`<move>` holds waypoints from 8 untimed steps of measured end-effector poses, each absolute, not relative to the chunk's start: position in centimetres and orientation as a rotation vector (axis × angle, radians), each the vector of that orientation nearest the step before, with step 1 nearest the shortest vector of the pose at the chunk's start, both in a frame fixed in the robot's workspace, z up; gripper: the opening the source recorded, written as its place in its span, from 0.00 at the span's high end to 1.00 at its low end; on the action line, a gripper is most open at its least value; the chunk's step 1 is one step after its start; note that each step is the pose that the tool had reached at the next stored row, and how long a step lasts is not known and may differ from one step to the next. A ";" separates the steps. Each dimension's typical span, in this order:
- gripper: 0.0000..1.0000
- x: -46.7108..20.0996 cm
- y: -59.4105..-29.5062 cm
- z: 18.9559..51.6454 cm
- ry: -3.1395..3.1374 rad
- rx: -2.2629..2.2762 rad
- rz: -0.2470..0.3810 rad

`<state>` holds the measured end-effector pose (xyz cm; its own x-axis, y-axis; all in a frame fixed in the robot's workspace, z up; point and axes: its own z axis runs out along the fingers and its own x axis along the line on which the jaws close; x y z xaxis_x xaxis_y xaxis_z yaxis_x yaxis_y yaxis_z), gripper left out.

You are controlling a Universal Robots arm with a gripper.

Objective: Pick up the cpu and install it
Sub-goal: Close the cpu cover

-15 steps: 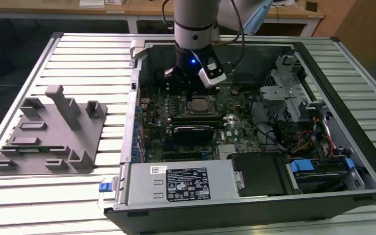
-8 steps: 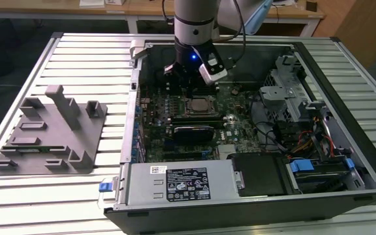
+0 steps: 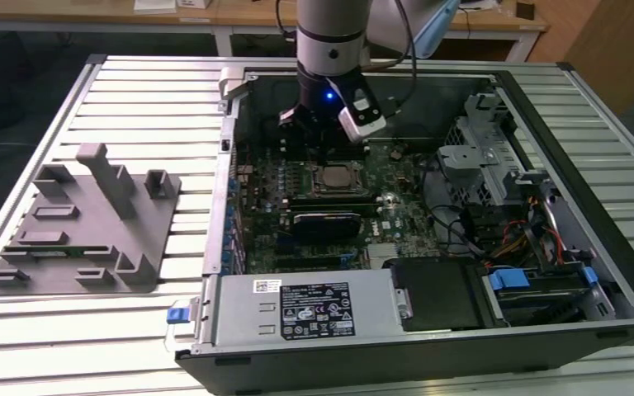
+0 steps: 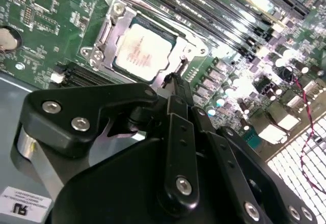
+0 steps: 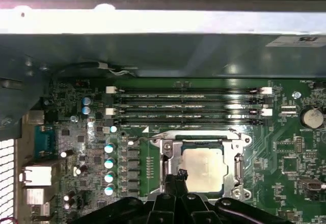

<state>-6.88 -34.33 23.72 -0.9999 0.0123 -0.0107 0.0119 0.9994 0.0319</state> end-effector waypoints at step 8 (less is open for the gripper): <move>0.89 -4.5 -34.3 23.7 3.130 0.019 0.050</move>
<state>-4.50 -34.32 23.71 -0.9999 0.0123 -0.0108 0.0119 0.9994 0.0320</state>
